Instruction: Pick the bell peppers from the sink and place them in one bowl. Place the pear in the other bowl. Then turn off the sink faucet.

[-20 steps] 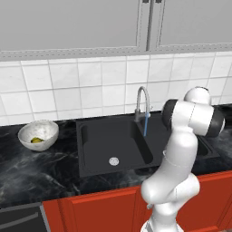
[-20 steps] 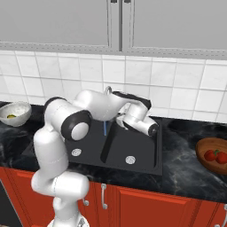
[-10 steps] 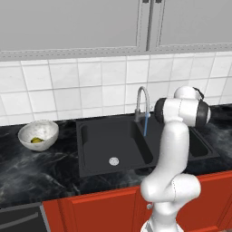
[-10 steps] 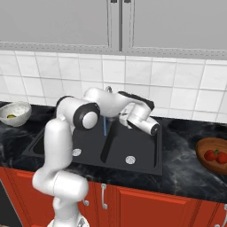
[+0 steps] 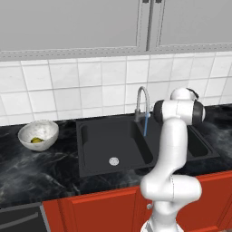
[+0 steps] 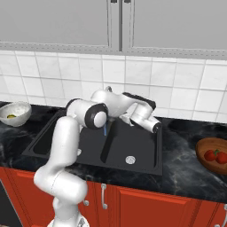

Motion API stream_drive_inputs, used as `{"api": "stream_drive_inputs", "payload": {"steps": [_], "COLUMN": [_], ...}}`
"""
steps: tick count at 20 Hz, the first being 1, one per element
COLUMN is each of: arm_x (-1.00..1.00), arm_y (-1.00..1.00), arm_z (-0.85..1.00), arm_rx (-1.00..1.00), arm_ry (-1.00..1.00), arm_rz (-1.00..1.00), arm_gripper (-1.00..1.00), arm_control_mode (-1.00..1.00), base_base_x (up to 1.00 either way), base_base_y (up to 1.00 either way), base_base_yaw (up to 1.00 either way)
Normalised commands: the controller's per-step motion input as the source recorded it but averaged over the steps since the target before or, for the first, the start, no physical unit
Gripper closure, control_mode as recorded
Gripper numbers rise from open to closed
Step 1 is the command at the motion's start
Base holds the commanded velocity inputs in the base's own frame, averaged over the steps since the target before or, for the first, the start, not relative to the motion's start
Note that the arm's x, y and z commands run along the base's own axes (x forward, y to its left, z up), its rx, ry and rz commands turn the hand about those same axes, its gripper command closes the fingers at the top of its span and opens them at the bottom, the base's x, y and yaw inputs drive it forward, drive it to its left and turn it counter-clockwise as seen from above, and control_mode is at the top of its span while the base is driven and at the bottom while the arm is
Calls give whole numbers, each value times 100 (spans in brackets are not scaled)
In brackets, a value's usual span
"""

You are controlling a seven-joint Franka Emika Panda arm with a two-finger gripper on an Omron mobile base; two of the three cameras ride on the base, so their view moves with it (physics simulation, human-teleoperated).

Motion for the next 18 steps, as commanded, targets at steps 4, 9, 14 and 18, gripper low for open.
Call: {"api": "stream_drive_inputs", "payload": {"steps": [4, 9, 14, 18], "arm_x": [40, 28, 29, 11], "arm_y": [0, 0, 6, 16], "arm_z": [-27, -37, -9, 15], "arm_rx": [4, 3, 2, 0], "arm_ry": [0, 0, 0, 11], "arm_rz": [0, 0, 0, 0], "arm_gripper": [-100, -100, -100, -100], "arm_control_mode": [-100, -100, -100, -100], "base_base_x": [0, 0, 0, 0], "base_base_y": [0, 0, 0, 0], "base_base_yaw": [0, 0, 0, 0]}}
